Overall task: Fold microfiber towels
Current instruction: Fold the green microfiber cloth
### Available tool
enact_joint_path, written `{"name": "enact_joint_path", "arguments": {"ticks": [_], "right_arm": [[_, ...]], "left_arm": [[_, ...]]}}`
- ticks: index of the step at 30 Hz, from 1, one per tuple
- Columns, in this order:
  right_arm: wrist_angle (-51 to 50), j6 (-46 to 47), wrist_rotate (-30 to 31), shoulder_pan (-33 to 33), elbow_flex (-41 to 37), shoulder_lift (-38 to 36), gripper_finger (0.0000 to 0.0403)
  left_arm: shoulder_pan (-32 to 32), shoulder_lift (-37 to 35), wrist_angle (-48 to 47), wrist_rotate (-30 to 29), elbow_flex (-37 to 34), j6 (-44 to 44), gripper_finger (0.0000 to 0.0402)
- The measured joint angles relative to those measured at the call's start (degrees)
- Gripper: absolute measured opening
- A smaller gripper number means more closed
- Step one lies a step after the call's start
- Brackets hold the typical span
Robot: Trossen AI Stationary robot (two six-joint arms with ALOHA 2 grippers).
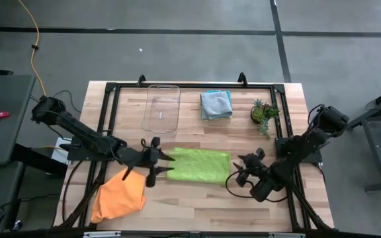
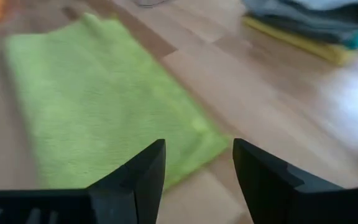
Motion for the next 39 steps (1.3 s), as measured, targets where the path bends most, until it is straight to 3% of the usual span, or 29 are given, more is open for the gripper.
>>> {"name": "enact_joint_path", "arguments": {"ticks": [3,9,16,18,21,23,25,28,32,35,39], "right_arm": [[11.6,-9.9,0.3,-1.0,-1.7,-0.3,0.0181],[33.2,-36.6,-0.7,-5.9,-1.8,-0.7,0.0181],[48.6,-52.7,-3.4,-12.0,-1.8,-0.4,0.0181],[63.6,-61.1,-6.2,-13.1,-2.9,0.7,0.0181],[89.9,-76.2,-15.8,-14.7,-5.4,3.8,0.0181],[95.8,-75.2,-15.7,-16.0,-6.7,4.8,0.0181],[92.6,-67.3,-14.2,-17.6,-7.0,4.1,0.0181],[76.7,-52.5,-14.6,-18.3,-5.6,1.0,0.0181],[37.7,-32.6,-17.9,-18.1,4.1,-3.5,0.0181],[7.3,-17.6,-19.8,-17.1,15.0,-2.4,0.0181],[-19.0,-3.6,-25.3,-16.1,25.5,2.9,0.0181]], "left_arm": [[1.5,-2.2,3.1,4.2,0.0,2.6,0.0143],[3.1,-9.9,5.1,4.9,0.4,8.8,0.0142],[2.5,-15.8,7.8,6.0,-4.9,8.3,0.014],[2.1,-16.8,12.4,6.1,-8.3,8.1,0.0138],[2.0,-17.8,20.4,6.0,-12.6,8.4,0.0136],[2.2,-18.1,23.6,5.9,-13.8,7.0,0.0136],[2.5,-18.7,23.3,5.9,-14.2,6.4,0.0136],[2.8,-19.3,21.2,5.9,-14.0,5.4,0.0136],[2.8,-21.3,18.7,5.9,-14.1,6.7,0.0137],[2.8,-23.0,18.6,5.9,-14.1,6.8,0.0137],[2.7,-24.7,17.9,5.9,-14.1,6.2,0.0136]]}}
